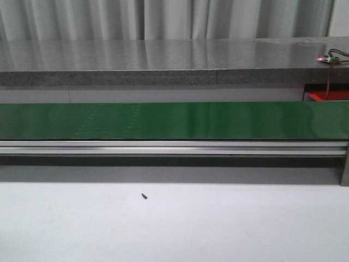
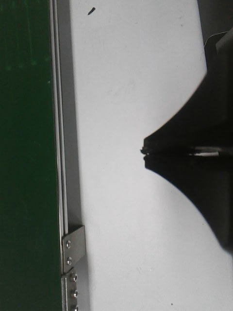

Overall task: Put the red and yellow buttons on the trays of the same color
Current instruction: 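Move the left gripper back toward the cluster of push-buttons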

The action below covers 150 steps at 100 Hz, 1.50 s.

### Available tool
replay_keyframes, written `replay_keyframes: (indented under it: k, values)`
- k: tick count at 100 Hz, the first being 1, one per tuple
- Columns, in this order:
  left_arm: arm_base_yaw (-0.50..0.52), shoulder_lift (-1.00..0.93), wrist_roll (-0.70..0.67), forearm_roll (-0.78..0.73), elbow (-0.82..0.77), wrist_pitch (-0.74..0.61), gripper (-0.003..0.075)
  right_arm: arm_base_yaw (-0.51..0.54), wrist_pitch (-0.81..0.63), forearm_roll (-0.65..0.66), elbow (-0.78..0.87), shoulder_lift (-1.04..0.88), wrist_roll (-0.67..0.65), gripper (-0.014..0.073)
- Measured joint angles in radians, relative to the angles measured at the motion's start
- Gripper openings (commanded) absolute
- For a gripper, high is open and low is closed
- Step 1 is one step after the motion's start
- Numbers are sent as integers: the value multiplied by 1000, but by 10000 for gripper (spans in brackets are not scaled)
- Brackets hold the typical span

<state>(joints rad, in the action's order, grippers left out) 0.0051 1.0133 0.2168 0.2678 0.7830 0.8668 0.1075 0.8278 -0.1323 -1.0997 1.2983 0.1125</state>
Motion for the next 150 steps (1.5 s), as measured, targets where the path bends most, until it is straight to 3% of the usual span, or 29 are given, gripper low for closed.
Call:
replay_keyframes:
  k: [40, 76, 150]
  values:
    - [0, 0, 0, 0, 0, 0, -20, -2, -152, -4, 325, -367, 0, -66]
    - [0, 0, 0, 0, 0, 0, -20, -2, -170, 4, 534, -638, 0, -66]
    - [0, 0, 0, 0, 0, 0, -20, -2, -170, 4, 549, -664, 0, -66]
